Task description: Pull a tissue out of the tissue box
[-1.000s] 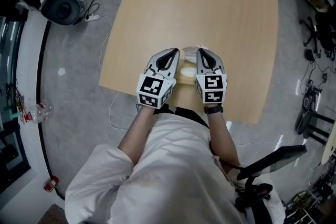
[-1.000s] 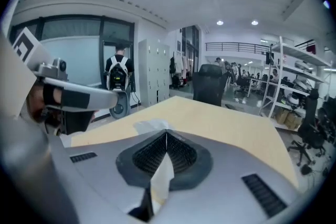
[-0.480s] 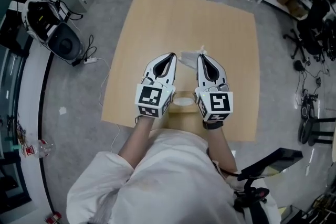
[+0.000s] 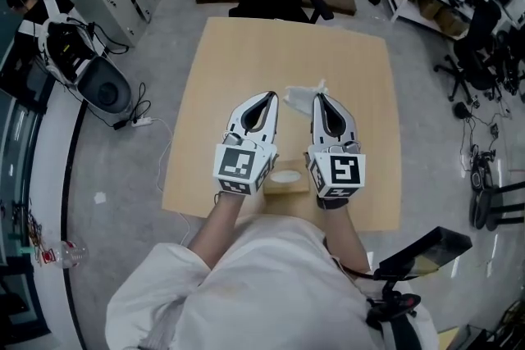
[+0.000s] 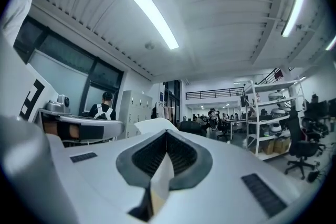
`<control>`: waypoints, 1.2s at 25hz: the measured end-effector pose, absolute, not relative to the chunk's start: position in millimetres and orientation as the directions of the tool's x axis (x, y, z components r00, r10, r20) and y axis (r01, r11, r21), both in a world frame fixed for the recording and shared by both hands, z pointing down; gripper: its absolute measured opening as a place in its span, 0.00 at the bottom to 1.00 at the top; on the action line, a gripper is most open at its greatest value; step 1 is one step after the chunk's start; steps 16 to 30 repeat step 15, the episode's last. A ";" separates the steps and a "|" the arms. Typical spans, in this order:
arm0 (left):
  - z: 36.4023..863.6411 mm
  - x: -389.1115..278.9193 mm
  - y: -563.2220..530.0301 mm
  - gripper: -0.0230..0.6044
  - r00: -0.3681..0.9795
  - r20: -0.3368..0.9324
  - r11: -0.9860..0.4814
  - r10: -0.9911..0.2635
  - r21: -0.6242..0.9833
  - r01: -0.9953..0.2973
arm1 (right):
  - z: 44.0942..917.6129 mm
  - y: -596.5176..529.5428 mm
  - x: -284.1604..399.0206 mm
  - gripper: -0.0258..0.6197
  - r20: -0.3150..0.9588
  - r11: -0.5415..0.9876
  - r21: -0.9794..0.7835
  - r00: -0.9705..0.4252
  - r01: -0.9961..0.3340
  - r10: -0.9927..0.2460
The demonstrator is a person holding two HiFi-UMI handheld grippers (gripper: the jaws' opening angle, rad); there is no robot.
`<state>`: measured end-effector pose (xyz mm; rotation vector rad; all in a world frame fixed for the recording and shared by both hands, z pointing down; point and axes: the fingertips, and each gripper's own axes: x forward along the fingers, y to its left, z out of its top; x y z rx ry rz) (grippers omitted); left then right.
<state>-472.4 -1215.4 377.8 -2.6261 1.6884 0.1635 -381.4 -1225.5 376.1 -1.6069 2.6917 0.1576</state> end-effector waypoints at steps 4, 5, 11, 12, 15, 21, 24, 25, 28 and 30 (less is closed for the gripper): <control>380.7 -469.1 -1206.3 0.03 0.410 -0.088 -0.415 -0.908 0.051 -0.908 | 376.4 -1221.3 -372.8 0.04 -0.055 0.464 0.064 -0.467 -0.884 -0.883; 382.1 -471.4 -1204.6 0.03 0.407 -0.086 -0.412 -0.909 0.053 -0.910 | 376.1 -1220.2 -374.2 0.04 -0.058 0.465 0.062 -0.468 -0.883 -0.882; 393.4 -485.4 -1195.7 0.03 0.392 -0.072 -0.396 -0.917 0.064 -0.916 | 387.2 -1211.7 -386.8 0.04 -0.048 0.478 0.050 -0.480 -0.877 -0.876; 396.6 -486.0 -1193.0 0.03 0.389 -0.065 -0.393 -0.919 0.070 -0.917 | 390.4 -1208.8 -387.5 0.04 -0.040 0.481 0.047 -0.482 -0.876 -0.875; 407.1 -487.7 -1181.7 0.03 0.384 -0.038 -0.386 -0.923 0.098 -0.917 | 400.2 -1196.7 -389.3 0.04 -0.008 0.489 0.039 -0.490 -0.871 -0.872; 407.1 -487.7 -1181.7 0.03 0.384 -0.038 -0.386 -0.923 0.098 -0.917 | 400.2 -1196.7 -389.3 0.04 -0.008 0.489 0.039 -0.490 -0.871 -0.872; 407.1 -487.7 -1181.7 0.03 0.384 -0.038 -0.386 -0.923 0.098 -0.917 | 400.2 -1196.7 -389.3 0.04 -0.008 0.489 0.039 -0.490 -0.871 -0.872; 407.1 -487.7 -1181.7 0.03 0.384 -0.038 -0.386 -0.923 0.098 -0.917 | 400.2 -1196.7 -389.3 0.04 -0.008 0.489 0.039 -0.490 -0.871 -0.872; 407.1 -487.7 -1181.7 0.03 0.384 -0.038 -0.386 -0.923 0.098 -0.917 | 400.2 -1196.7 -389.3 0.04 -0.008 0.489 0.039 -0.490 -0.871 -0.872; 407.1 -487.7 -1181.7 0.03 0.384 -0.038 -0.386 -0.923 0.098 -0.917 | 400.2 -1196.7 -389.3 0.04 -0.008 0.489 0.039 -0.490 -0.871 -0.872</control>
